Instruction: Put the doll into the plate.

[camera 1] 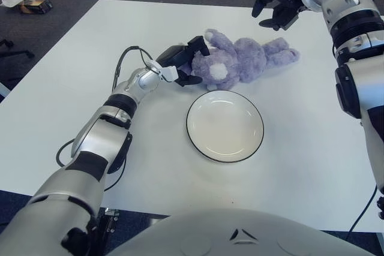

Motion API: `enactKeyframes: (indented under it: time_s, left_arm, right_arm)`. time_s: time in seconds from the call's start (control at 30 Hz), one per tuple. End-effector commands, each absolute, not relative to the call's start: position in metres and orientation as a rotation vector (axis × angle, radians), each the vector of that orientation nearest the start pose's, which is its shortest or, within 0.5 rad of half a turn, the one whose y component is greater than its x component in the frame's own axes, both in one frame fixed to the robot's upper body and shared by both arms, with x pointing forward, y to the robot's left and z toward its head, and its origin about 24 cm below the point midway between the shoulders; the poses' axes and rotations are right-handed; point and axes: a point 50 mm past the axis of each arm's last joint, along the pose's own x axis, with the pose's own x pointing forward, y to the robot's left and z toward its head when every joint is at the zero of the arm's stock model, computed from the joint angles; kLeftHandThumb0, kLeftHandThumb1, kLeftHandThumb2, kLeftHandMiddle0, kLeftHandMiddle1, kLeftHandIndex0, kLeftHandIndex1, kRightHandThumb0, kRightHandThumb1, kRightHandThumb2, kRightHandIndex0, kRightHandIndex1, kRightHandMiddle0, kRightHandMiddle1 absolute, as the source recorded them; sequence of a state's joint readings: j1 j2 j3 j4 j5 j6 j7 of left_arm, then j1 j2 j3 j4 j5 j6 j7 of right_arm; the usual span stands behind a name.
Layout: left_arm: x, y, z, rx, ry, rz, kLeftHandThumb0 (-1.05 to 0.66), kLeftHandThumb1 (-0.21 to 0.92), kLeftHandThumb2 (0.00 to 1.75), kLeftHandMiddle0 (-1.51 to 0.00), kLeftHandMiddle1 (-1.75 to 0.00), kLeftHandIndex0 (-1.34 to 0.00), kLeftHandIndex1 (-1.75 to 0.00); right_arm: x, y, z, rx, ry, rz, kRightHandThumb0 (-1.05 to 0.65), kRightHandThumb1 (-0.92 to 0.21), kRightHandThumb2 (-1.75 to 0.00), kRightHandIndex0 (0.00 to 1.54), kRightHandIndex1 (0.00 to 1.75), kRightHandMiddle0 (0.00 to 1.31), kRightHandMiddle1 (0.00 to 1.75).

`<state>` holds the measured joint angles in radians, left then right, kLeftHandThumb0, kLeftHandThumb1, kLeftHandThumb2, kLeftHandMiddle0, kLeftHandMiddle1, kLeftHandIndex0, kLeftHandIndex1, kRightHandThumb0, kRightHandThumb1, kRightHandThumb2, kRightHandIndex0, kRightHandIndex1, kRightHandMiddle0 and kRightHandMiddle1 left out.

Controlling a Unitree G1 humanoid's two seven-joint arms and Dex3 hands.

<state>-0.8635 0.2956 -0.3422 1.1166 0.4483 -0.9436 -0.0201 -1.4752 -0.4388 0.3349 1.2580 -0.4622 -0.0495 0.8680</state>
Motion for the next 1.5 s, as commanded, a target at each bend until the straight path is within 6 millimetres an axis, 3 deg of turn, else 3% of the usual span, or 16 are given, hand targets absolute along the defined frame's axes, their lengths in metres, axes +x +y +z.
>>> enactKeyframes:
  time_s: [0.0,0.47,0.57,0.67,1.0,1.07,1.1,1.17,1.2,1.27,1.4,1.47]
  left_arm:
    - [0.351,0.102,0.097,0.861,-0.558,-0.705,0.38,0.61,0.84,-0.48,-1.61,-0.23,-1.75]
    - [0.349,0.093,0.105,0.805,-0.615,-0.709,0.4,0.53,0.96,-0.5,-1.64,-0.24,-1.75]
    - [0.348,0.092,0.106,0.792,-0.624,-0.714,0.13,0.46,1.08,-0.52,-1.61,-0.34,-1.75]
    - [0.348,0.092,0.107,0.784,-0.63,-0.718,0.04,0.45,1.1,-0.52,-1.59,-0.37,-1.75]
    - [0.344,0.089,0.111,0.727,-0.677,-0.728,-0.01,0.49,1.05,-0.46,-1.57,-0.39,-1.75]
    - [0.343,0.089,0.111,0.717,-0.679,-0.727,-0.01,0.49,1.06,-0.45,-1.58,-0.39,-1.75]
    - [0.343,0.089,0.111,0.714,-0.68,-0.728,-0.01,0.49,1.07,-0.44,-1.6,-0.4,-1.75]
    - [0.342,0.09,0.111,0.708,-0.684,-0.728,-0.01,0.48,1.09,-0.43,-1.62,-0.4,-1.75]
    - [0.342,0.09,0.111,0.706,-0.691,-0.728,-0.01,0.48,1.09,-0.43,-1.63,-0.4,-1.75]
    - [0.341,0.09,0.112,0.7,-0.698,-0.728,-0.01,0.47,1.11,-0.43,-1.64,-0.41,-1.75]
    - [0.34,0.09,0.111,0.699,-0.702,-0.727,-0.01,0.45,1.13,-0.43,-1.66,-0.42,-1.74]
    - [0.34,0.09,0.111,0.699,-0.706,-0.727,-0.01,0.44,1.15,-0.42,-1.68,-0.42,-1.74]
  right_arm:
    - [0.419,-0.146,0.258,-1.121,0.29,0.725,0.43,-0.41,-1.14,0.57,1.67,0.0,1.5]
    - [0.418,-0.141,0.216,-1.158,0.371,0.791,0.44,-0.39,-1.18,0.57,1.69,0.03,1.54]
    - [0.417,-0.143,0.208,-1.15,0.389,0.808,0.43,-0.41,-1.16,0.56,1.69,0.02,1.53]
    - [0.417,-0.143,0.205,-1.145,0.396,0.819,0.42,-0.43,-1.13,0.54,1.69,0.02,1.54]
    - [0.416,-0.145,0.191,-1.154,0.4,0.817,0.4,-0.52,-1.0,0.48,1.68,0.05,1.57]
    - [0.416,-0.145,0.19,-1.161,0.388,0.805,0.39,-0.6,-0.9,0.44,1.67,0.04,1.56]
    - [0.416,-0.145,0.189,-1.165,0.383,0.801,0.13,-0.49,-0.98,0.31,1.55,0.03,1.53]
    - [0.417,-0.145,0.189,-1.185,0.362,0.785,-0.13,-0.38,-1.06,0.17,1.4,0.01,1.43]
    - [0.417,-0.145,0.188,-1.198,0.351,0.779,-0.18,-0.35,-1.08,0.15,1.36,0.01,1.41]
    - [0.417,-0.145,0.189,-1.218,0.335,0.772,-0.39,-0.32,-1.06,0.06,1.13,0.0,1.2]
    - [0.418,-0.145,0.189,-1.237,0.318,0.766,-0.51,-0.31,-1.04,0.01,0.94,0.0,1.03]
    - [0.418,-0.145,0.189,-1.248,0.31,0.763,-0.57,-0.36,-0.97,0.01,0.73,0.0,0.87]
